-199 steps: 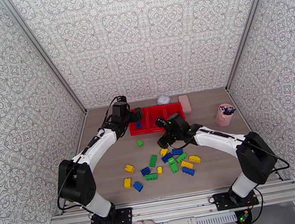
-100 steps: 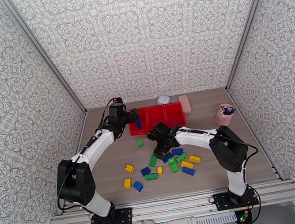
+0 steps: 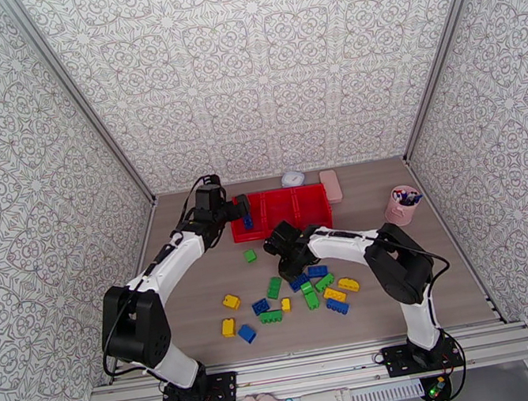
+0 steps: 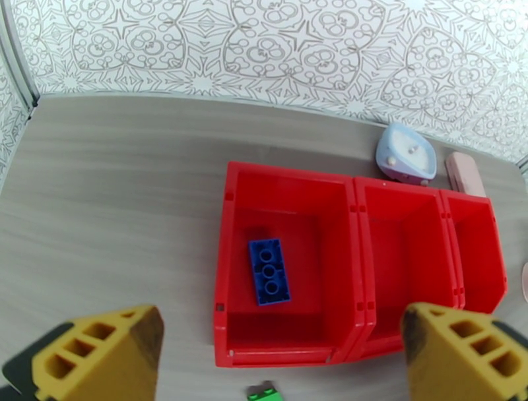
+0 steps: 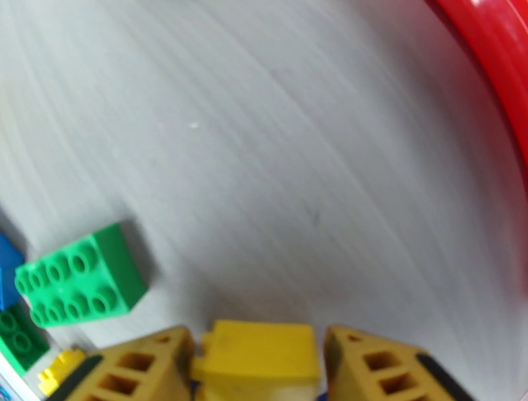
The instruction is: Sort the legos into containers by color
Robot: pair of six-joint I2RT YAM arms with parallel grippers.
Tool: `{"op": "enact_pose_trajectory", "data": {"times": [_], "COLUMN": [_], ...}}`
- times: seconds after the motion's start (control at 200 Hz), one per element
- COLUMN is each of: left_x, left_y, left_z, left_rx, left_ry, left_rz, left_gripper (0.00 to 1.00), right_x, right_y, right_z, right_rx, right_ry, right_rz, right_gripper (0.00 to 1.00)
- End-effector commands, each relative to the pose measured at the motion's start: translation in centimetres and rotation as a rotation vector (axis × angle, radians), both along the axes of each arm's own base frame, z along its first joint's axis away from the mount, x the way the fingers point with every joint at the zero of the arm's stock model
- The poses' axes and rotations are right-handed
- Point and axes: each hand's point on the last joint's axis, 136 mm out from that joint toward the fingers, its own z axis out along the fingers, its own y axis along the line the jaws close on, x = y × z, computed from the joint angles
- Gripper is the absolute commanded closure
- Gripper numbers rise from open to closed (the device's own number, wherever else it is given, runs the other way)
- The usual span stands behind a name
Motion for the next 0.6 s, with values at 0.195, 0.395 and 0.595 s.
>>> {"op": "enact_pose_trajectory", "data": {"times": [0.195, 0.395, 0.595], "left_x": [-0.6, -1.6, -4.0], "left_y": [-0.7, -1.7, -4.3], "left_z": [0.0, 0.8, 0.8], "left_rx": [-0.001, 0.005, 0.012], "left_ry": [-0.011, -0.066, -0.116], "left_rz": [-0.039, -0.098, -0.233], "left_gripper": [0.0, 0.0, 0.0], "right_x": [0.7, 2.9, 6.9], "right_y": [0.3, -0.6, -3.4], "right_z": [2.2, 6.2, 11.0], "right_rx": [0.046, 0.19, 0.316], "right_ry": [-0.053, -0.141, -0.294], "right_rz": [-0.017, -0.121, -0.273], "right_gripper": [0.62, 0.65, 0.66]}}
